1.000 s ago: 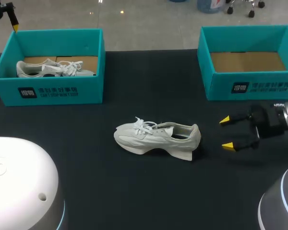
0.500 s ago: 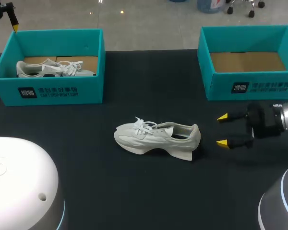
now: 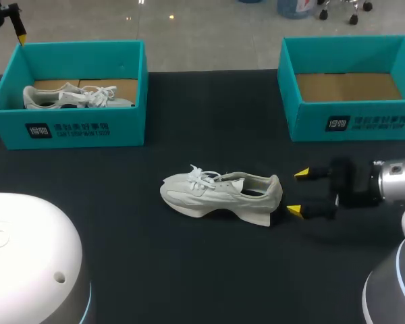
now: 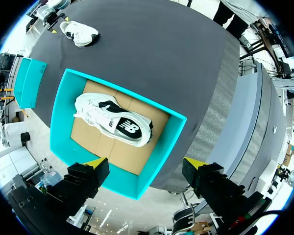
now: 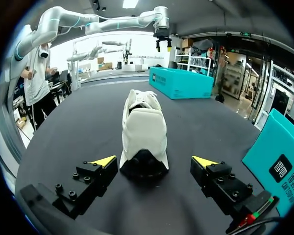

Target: Take the shoe out of the shoebox, open the shoe tongue, remove and reinsert the insole, then place the shoe into the shoebox

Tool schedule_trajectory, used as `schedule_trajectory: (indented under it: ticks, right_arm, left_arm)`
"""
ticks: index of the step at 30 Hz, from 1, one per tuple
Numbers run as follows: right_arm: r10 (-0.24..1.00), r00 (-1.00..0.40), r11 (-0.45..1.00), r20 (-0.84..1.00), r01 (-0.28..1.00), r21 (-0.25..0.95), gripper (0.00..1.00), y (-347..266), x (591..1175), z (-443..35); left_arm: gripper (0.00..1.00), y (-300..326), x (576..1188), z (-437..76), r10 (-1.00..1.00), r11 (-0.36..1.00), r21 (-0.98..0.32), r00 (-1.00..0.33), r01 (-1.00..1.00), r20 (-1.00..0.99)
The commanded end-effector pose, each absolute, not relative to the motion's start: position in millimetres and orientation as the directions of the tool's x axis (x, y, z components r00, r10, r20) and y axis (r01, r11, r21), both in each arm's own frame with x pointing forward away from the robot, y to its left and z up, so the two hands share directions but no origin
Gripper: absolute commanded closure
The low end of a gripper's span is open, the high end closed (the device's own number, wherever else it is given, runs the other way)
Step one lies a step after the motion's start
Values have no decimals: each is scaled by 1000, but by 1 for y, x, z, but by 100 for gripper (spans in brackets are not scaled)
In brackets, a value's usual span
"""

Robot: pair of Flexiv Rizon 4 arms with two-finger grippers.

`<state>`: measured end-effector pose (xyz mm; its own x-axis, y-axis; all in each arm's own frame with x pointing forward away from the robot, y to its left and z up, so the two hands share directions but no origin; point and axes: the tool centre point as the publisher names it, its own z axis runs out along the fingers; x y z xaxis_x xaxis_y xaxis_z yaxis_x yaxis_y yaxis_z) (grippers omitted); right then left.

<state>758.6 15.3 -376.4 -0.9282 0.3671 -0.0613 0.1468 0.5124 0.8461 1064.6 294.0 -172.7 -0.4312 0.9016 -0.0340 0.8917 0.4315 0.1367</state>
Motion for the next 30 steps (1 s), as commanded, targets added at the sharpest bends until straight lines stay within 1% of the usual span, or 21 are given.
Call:
schedule_trajectory:
  ticks: [1,5,11,17,30]
  right_arm:
    - [468,-876,521,-118,166,837,0,26,755,-380]
    - [542,-830,490,-135,181,853,0,28,751,-382]
    - [554,-819,477,-146,169,863,0,38,757,-387]
    - [510,-850,483,-132,156,861,0,51,762,-390]
    - [416,-905,499,-91,143,855,0,58,773,-402]
  left_arm:
    - [0,294,1064,-173,901,432,138,-432,891,-32]
    - [0,294,1064,-173,901,432,138,-432,891,-32]
    - [0,294,1064,-173,901,432,138,-432,891,-32]
    - [0,294,1064,-173,901,432,138,-432,891,-32]
    - [0,294,1064,-173,901,432,138,-432,891,-32]
